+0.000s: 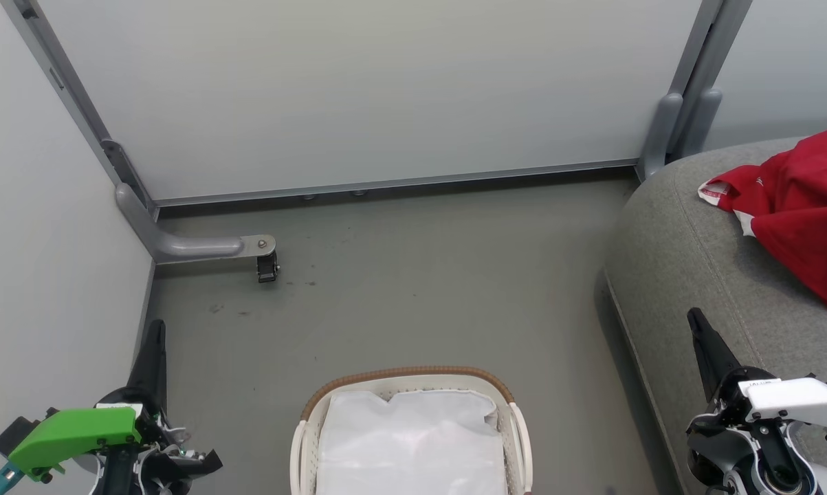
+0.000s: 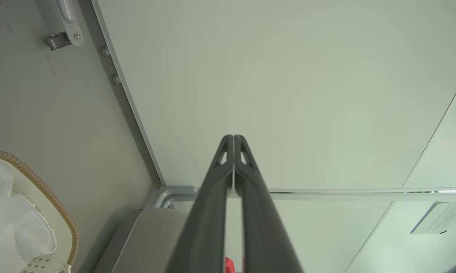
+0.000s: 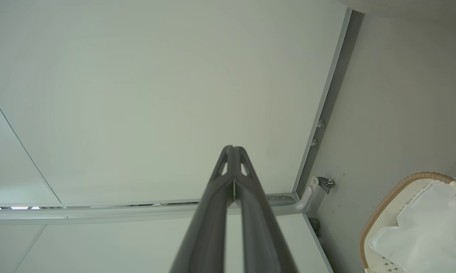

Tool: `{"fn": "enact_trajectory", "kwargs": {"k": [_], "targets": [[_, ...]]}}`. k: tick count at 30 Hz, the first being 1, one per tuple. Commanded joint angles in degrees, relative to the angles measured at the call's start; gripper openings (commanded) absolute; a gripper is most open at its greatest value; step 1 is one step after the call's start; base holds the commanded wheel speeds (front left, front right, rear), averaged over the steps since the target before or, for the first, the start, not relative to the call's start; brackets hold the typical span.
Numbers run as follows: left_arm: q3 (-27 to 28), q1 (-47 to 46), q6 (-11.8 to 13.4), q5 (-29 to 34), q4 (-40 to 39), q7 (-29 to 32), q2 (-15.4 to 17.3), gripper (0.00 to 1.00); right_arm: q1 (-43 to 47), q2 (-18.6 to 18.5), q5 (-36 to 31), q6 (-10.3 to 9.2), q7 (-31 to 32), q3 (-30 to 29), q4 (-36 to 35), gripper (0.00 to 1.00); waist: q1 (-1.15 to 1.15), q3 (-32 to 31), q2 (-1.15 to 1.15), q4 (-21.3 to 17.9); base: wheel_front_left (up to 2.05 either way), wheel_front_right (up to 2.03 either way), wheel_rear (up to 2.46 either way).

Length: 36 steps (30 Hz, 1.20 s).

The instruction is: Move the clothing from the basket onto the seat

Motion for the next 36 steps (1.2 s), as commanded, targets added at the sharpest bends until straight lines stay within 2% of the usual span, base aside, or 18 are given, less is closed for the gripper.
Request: {"fn": "enact_trajectory", "kwargs": {"k": [1,36], "targets": [[0.1,-0.6,-0.3,-0.2,-0.1,0.2,0.0,0.0,-0.5,-0.3,0.2,0.0,0.2,-0.1,-0.2,0.0,0.0,0.0,0.0,0.0,0.0,0.0,0.0],[0.1,-0.6,-0.3,-0.2,-0.1,0.2,0.0,0.0,-0.5,-0.3,0.2,0.0,0.2,-0.1,-0.2,0.0,0.0,0.0,0.0,0.0,0.0,0.0,0.0]]}}
